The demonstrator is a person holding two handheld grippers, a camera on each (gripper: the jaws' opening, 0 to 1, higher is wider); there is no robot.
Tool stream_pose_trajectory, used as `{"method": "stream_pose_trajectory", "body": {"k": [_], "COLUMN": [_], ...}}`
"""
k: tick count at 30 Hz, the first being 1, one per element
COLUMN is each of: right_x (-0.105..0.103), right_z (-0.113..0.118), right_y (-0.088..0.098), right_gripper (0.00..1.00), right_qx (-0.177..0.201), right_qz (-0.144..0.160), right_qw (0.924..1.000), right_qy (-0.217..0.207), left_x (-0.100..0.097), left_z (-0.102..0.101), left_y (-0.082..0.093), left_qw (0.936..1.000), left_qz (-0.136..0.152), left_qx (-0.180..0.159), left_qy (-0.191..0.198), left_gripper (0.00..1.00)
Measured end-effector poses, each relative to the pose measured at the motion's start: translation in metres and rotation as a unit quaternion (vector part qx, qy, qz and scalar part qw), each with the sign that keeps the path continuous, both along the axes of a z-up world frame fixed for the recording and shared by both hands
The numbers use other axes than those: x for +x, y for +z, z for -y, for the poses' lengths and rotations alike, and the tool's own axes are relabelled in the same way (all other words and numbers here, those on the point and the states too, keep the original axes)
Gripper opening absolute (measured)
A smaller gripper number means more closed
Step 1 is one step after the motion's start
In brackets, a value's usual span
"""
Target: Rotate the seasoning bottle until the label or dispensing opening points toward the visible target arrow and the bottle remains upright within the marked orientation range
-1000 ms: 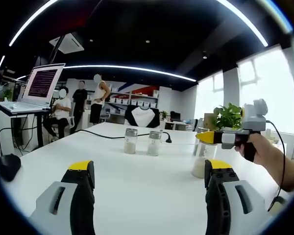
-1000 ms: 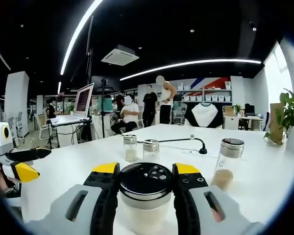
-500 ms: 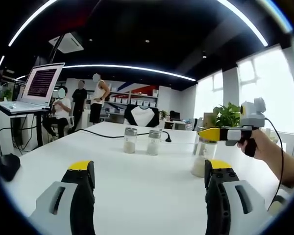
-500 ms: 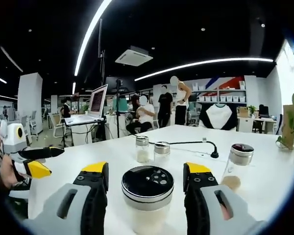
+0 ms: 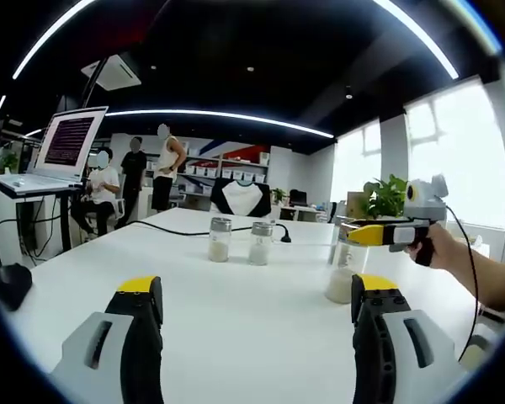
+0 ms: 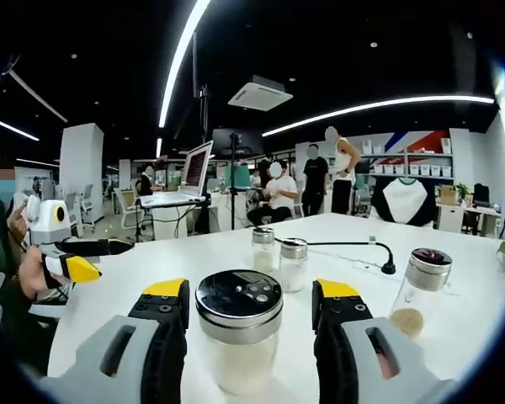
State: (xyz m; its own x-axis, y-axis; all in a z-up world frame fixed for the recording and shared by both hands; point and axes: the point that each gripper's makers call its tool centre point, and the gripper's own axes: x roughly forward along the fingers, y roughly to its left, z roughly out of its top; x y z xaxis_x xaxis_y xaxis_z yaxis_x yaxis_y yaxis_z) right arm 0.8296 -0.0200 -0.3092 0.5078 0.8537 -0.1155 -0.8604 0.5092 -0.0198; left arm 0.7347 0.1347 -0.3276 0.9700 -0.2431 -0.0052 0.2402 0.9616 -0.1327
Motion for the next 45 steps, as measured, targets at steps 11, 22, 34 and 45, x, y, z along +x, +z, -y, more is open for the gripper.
{"method": "stream_pose_trajectory", "body": {"k": [11, 22, 34, 45], "right_x": [-0.007, -0.017, -0.023, -0.022], "right_z": [-0.006, -0.008, -0.008, -0.014], "right_y": [0.012, 0.014, 0.017, 0.013], "right_gripper": [0.61, 0.57, 0.51, 0.47], "right_qx": [0.034, 0.052, 0.072, 0.068], "right_qz": [0.027, 0.002, -0.004, -0.007], "right_qw": [0.9946, 0.9833, 0.9685, 0.9644], "right_qy": [0.094, 0.174, 0.239, 0.255], "left_x": [0.0, 0.0, 0.002, 0.003], "left_z": [-0.002, -0.005, -0.004, -0.005], "left_y": [0.0, 0.001, 0.0, -0.001], "left_qw": [1.0, 1.0, 1.0, 1.0], "left_qz": [0.0, 0.0, -0.002, -0.002], "left_qx": [0.001, -0.001, 0.001, 0.001], "left_qy": [0.003, 0.006, 0.005, 0.005], "left_gripper": [0.98, 0.98, 0.98, 0.98]}}
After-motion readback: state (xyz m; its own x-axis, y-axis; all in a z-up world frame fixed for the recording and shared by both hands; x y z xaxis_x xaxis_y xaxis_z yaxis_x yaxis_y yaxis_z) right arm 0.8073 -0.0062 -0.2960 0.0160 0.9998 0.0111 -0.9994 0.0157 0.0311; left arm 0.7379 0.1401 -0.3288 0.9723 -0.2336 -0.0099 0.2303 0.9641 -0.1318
